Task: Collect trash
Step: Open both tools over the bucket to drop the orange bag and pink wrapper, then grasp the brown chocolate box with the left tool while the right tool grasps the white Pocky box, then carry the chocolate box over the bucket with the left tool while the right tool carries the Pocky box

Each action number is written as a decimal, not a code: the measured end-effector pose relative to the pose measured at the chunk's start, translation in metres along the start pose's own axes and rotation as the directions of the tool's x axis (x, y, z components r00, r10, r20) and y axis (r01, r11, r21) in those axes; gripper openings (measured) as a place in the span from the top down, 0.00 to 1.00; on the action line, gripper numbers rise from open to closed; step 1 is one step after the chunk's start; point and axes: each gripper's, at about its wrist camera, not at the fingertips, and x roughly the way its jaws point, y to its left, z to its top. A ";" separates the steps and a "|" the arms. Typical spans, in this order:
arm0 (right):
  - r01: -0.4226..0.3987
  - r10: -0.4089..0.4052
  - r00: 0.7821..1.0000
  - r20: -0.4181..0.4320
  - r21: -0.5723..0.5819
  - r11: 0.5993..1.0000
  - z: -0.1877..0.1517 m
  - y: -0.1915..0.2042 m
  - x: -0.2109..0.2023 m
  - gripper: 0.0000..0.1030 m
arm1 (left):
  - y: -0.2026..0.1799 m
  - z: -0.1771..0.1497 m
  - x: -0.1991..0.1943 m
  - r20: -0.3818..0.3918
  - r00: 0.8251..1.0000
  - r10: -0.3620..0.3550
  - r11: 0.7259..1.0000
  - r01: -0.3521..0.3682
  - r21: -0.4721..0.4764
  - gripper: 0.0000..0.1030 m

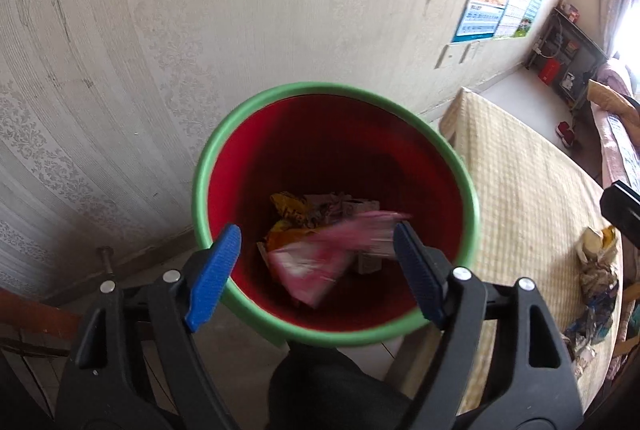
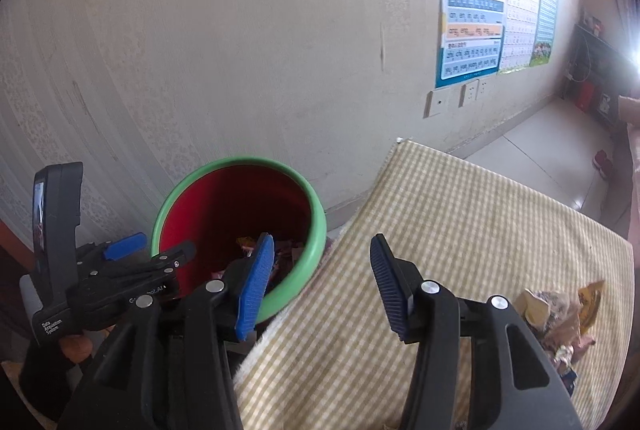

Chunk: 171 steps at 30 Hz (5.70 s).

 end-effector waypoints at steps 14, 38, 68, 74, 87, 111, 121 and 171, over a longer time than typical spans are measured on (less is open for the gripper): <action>0.164 -0.154 0.986 -0.062 0.197 0.967 -0.073 -0.118 -0.083 0.42 | -0.099 -0.043 -0.046 0.002 0.984 -0.176 0.970 0.174 0.170 0.26; 0.095 0.001 0.975 -0.223 0.417 0.904 -0.185 -0.154 -0.085 0.39 | -0.224 -0.131 0.010 -0.345 0.912 -0.223 0.873 0.344 0.345 0.62; 0.054 0.070 0.954 -0.291 0.397 0.916 -0.194 -0.149 -0.067 0.68 | -0.232 -0.123 0.013 -0.300 0.930 -0.214 0.879 0.317 0.356 0.34; 0.073 0.061 0.951 -0.303 0.410 0.909 -0.195 -0.148 -0.059 0.56 | -0.228 -0.121 0.022 -0.323 0.921 -0.219 0.884 0.327 0.334 0.55; 0.023 0.076 0.965 -0.249 0.372 0.928 -0.186 -0.129 -0.058 0.71 | -0.211 -0.118 0.003 -0.247 0.944 -0.220 0.904 0.292 0.311 0.55; 0.007 0.037 0.990 -0.135 0.308 0.951 -0.147 -0.113 -0.092 0.71 | -0.182 -0.087 -0.056 -0.018 0.979 -0.202 0.929 0.197 0.314 0.55; -0.004 0.024 0.997 -0.077 0.250 0.968 -0.116 -0.098 -0.095 0.70 | -0.168 -0.074 -0.070 0.029 0.978 -0.207 0.943 0.191 0.273 0.55; -0.081 0.085 0.994 -0.069 0.064 0.995 -0.047 -0.019 -0.051 0.68 | -0.087 -0.038 -0.063 0.102 0.987 -0.123 0.989 0.113 0.094 0.55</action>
